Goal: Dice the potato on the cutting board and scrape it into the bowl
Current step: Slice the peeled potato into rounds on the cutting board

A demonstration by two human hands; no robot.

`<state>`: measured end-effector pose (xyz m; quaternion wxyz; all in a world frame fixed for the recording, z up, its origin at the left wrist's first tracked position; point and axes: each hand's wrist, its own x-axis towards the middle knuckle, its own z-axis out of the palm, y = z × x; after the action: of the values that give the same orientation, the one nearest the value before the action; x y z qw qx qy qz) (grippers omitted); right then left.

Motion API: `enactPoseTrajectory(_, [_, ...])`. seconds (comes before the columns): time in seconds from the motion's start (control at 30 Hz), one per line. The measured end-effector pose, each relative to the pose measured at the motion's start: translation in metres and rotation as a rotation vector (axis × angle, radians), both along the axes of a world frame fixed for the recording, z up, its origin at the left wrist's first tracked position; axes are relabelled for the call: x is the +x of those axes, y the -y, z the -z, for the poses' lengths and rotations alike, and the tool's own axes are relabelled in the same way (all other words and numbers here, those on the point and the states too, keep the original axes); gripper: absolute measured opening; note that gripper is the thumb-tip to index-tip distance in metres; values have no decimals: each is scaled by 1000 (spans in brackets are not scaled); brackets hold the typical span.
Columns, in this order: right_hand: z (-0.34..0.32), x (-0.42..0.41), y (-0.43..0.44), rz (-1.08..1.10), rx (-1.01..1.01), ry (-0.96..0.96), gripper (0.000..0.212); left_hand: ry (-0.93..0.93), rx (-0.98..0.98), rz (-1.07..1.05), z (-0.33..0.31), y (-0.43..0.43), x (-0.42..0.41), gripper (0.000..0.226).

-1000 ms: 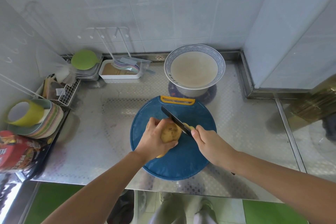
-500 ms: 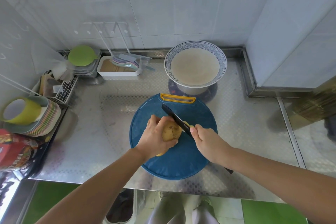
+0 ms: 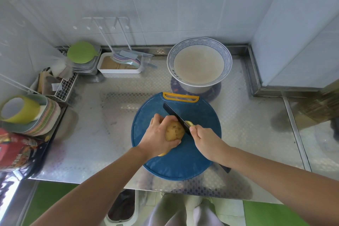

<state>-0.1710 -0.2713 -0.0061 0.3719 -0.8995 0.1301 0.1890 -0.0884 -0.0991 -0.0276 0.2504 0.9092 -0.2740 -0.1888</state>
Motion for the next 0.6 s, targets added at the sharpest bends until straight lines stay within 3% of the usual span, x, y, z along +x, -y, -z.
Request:
enactPoseTrajectory(0.2, [10,17,-7,20,22,-32,39,5,-11,-17,-1,-1,-1,69])
enactPoseTrajectory(0.43, [2,-4,5,135,287,-199,46,0,-21,-20,-4,-2,-3,68])
enactPoseTrajectory(0.6, [0,-23,4,148,265,-203,56,9,-13,-10,-4,-3,-2,69])
